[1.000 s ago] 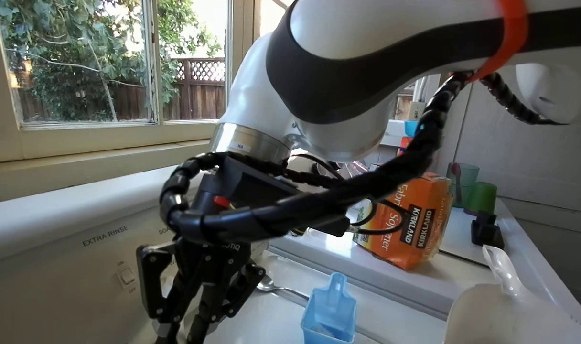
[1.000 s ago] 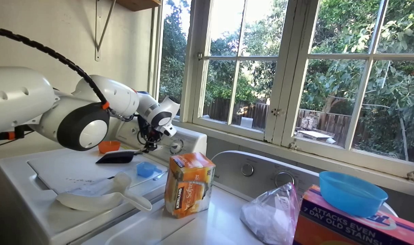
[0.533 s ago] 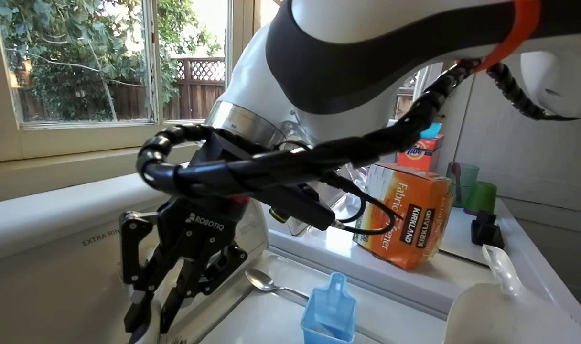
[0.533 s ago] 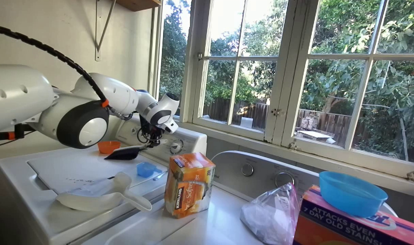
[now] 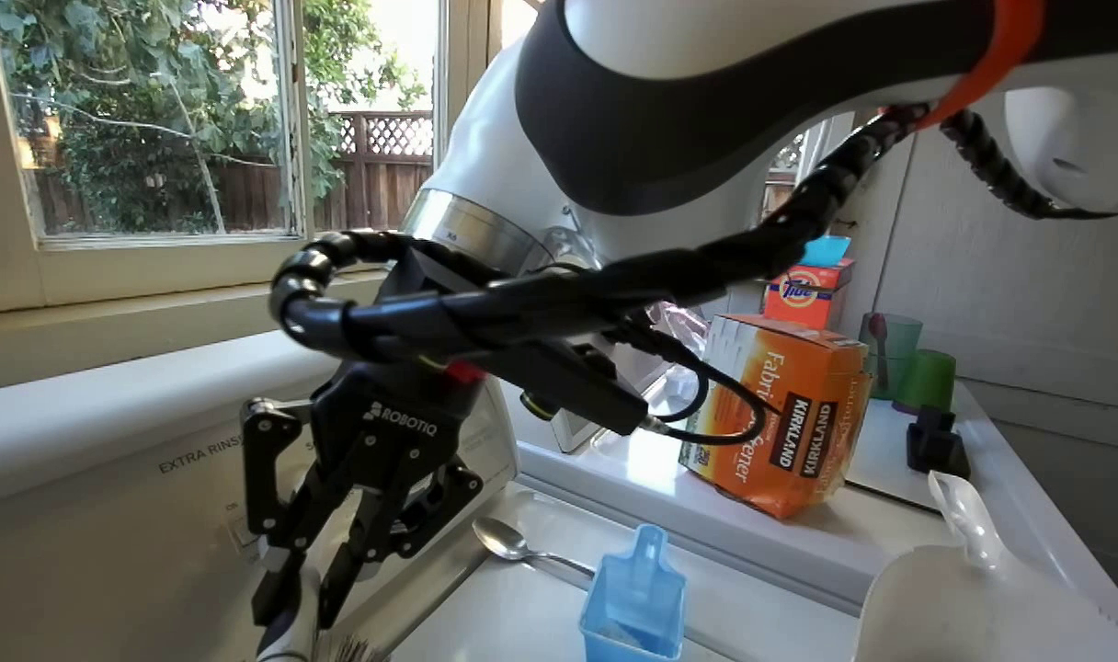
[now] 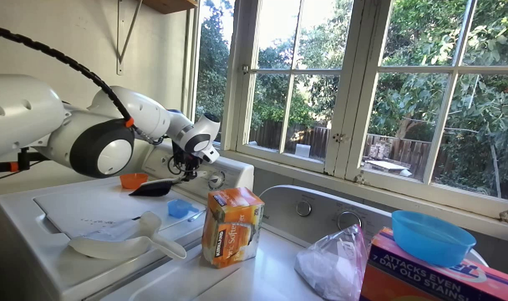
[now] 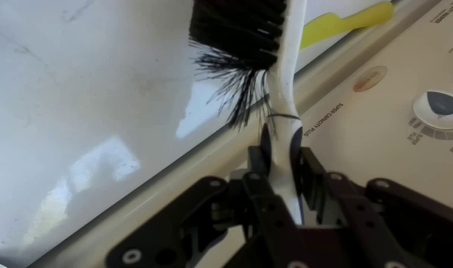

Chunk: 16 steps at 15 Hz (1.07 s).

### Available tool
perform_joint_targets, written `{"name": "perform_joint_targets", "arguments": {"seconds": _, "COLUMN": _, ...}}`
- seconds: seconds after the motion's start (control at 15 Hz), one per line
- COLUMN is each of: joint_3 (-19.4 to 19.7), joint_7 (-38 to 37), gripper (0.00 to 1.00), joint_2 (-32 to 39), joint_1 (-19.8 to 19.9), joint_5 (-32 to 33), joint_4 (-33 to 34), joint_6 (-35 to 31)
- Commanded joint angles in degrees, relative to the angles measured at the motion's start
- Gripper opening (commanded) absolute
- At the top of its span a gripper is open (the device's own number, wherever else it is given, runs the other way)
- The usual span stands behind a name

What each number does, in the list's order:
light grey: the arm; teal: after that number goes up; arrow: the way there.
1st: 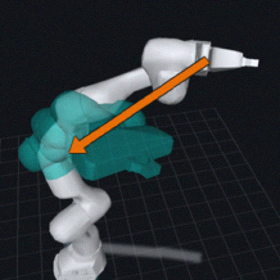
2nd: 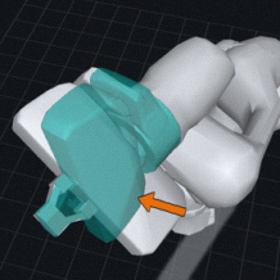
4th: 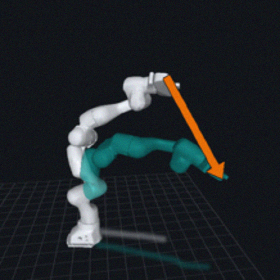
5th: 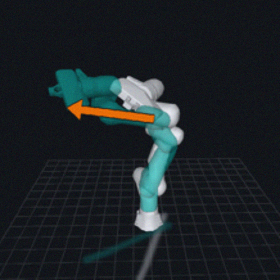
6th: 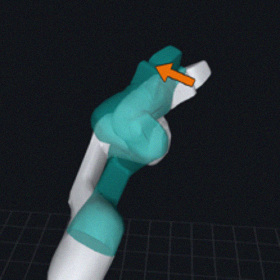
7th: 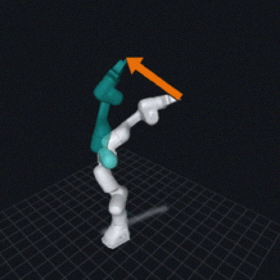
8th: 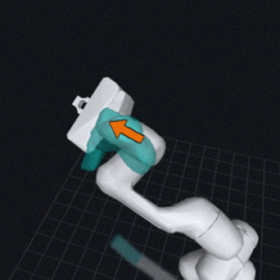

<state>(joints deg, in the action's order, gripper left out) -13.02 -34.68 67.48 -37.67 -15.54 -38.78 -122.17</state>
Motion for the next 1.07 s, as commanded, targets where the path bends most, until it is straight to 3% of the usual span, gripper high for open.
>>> {"name": "perform_joint_targets", "arguments": {"seconds": 0.0, "joint_3": -0.6, "joint_7": 3.0, "gripper": 0.07, "joint_2": -4.3, "joint_1": 1.9, "joint_5": -0.7, "joint_4": -7.0, "joint_6": -0.9}}
{"name": "perform_joint_targets", "arguments": {"seconds": 0.27, "joint_3": -2.2, "joint_7": 8.0, "gripper": 0.07, "joint_2": -6.1, "joint_1": 4.0, "joint_5": -1.7, "joint_4": -11.2, "joint_6": -4.3}}
{"name": "perform_joint_targets", "arguments": {"seconds": 0.6, "joint_3": -4.0, "joint_7": 8.6, "gripper": 0.07, "joint_2": -7.8, "joint_1": 4.8, "joint_5": -4.6, "joint_4": -17.6, "joint_6": -15.4}}
{"name": "perform_joint_targets", "arguments": {"seconds": 1.0, "joint_3": -4.5, "joint_7": 8.3, "gripper": 0.07, "joint_2": -12.4, "joint_1": 6.4, "joint_5": -4.6, "joint_4": -25.5, "joint_6": -14.6}}
